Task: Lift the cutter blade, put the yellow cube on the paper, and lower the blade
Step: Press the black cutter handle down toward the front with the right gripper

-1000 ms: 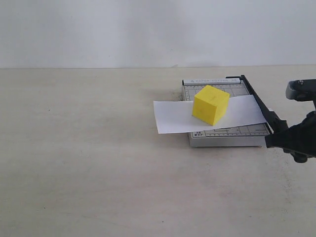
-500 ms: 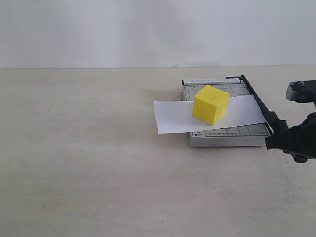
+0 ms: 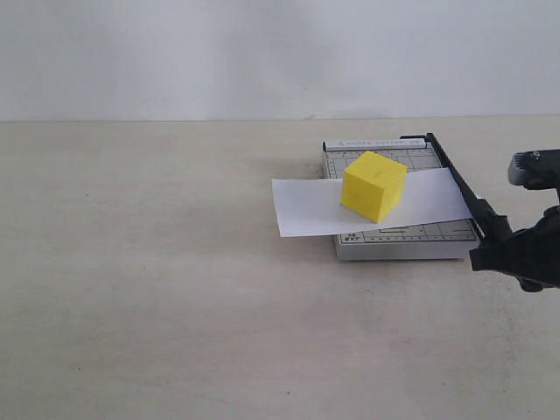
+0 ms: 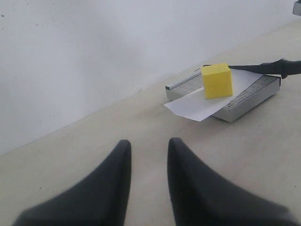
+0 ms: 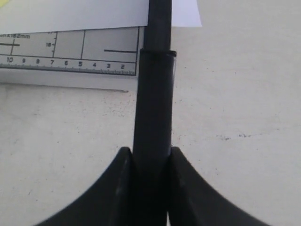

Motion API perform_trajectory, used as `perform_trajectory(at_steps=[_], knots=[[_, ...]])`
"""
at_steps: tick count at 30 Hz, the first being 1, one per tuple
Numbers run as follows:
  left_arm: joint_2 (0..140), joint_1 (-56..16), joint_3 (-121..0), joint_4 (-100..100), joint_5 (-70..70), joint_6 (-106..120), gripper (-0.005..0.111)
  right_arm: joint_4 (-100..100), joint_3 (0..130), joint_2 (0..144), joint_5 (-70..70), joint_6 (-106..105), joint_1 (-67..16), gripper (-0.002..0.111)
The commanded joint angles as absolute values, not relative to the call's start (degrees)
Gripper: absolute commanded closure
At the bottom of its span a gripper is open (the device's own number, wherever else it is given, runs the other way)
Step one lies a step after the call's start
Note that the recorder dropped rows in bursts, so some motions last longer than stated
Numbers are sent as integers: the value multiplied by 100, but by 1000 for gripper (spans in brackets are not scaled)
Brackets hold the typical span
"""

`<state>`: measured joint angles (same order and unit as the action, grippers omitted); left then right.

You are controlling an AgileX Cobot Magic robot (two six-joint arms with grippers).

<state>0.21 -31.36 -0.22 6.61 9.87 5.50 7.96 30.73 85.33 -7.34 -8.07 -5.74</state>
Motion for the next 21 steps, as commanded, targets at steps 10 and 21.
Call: perform_trajectory(at_steps=[10,21], knots=[[0,-3122,0,643,990,565,80,694,2856,9128,-1266,-991,-626,108],[0,-3122,0,643,990,565,80,731,2856,8452,-1241,-991,-636,107]])
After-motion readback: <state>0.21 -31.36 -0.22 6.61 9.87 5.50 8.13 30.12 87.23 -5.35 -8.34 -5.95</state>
